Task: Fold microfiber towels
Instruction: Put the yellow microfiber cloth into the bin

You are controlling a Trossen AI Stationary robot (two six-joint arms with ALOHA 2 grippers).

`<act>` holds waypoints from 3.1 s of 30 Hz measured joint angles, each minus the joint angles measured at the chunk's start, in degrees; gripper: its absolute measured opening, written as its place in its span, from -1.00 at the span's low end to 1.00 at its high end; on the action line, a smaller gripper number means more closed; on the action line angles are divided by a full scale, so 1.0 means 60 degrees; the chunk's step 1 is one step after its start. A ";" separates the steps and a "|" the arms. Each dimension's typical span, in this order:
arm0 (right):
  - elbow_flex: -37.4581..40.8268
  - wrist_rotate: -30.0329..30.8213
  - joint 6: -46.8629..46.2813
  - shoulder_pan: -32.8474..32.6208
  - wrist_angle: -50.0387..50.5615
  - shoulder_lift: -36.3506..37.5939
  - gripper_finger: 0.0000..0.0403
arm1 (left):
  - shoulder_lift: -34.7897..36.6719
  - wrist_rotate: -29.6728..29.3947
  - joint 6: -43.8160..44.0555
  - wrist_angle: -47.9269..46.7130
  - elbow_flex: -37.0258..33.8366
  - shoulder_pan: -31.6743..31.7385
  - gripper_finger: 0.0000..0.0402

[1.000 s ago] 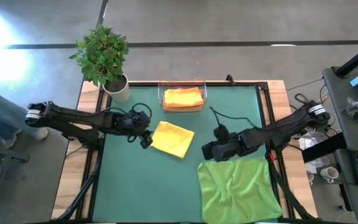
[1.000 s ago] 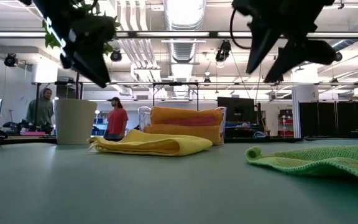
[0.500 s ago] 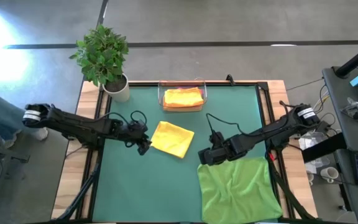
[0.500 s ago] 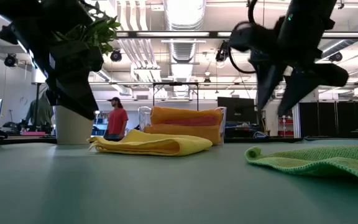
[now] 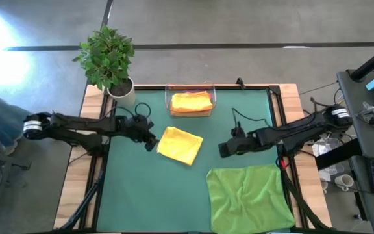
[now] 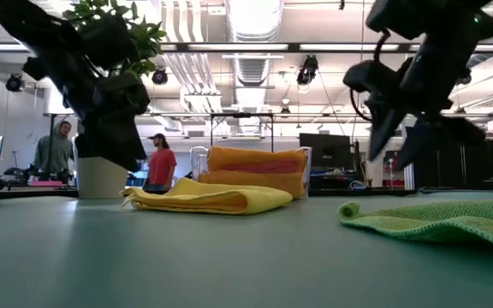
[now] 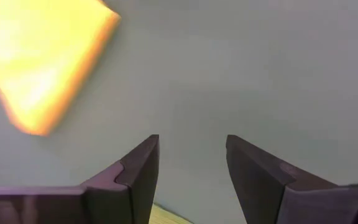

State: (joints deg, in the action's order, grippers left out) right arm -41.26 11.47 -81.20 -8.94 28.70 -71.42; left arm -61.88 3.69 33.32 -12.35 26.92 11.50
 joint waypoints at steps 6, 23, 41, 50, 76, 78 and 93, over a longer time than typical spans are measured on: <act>0.1854 0.0121 -0.0024 0.0478 -0.4449 0.0915 -0.13 | -0.0506 0.0852 -0.0214 0.0356 -0.0018 0.1484 -0.17; 0.1269 0.0498 -0.0741 0.0957 -0.7826 -0.2761 -0.13 | -0.2560 0.1597 -0.0116 0.2482 0.0168 0.1950 -0.17; 0.0817 -0.0045 -0.0970 0.1896 -0.8651 -0.3794 -0.13 | -0.4075 0.1609 -0.0122 0.3553 0.0420 0.2421 -0.17; -0.0064 0.0119 -0.0970 0.2016 -0.8040 -0.4605 -0.13 | -0.4547 0.1656 -0.0123 0.4161 0.0525 0.2421 -0.17; -0.2462 -0.0675 0.1672 0.2067 -0.6882 -0.5466 -0.83 | -0.4591 0.1592 -0.0182 0.4670 0.0433 0.2414 -0.98; -0.2651 -0.0667 0.1913 0.2070 -0.6776 -0.5467 -0.92 | -0.4591 0.1594 -0.0178 0.4735 0.0433 0.2406 -0.98; -0.3492 -0.0577 0.2700 0.2059 -0.4749 -0.5460 -0.95 | -0.4576 0.1853 -0.0188 0.4718 0.0329 0.2388 -0.98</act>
State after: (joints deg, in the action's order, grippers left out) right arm -62.22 8.01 -64.99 3.42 0.21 -104.18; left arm -89.34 14.81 32.19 15.96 28.89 25.82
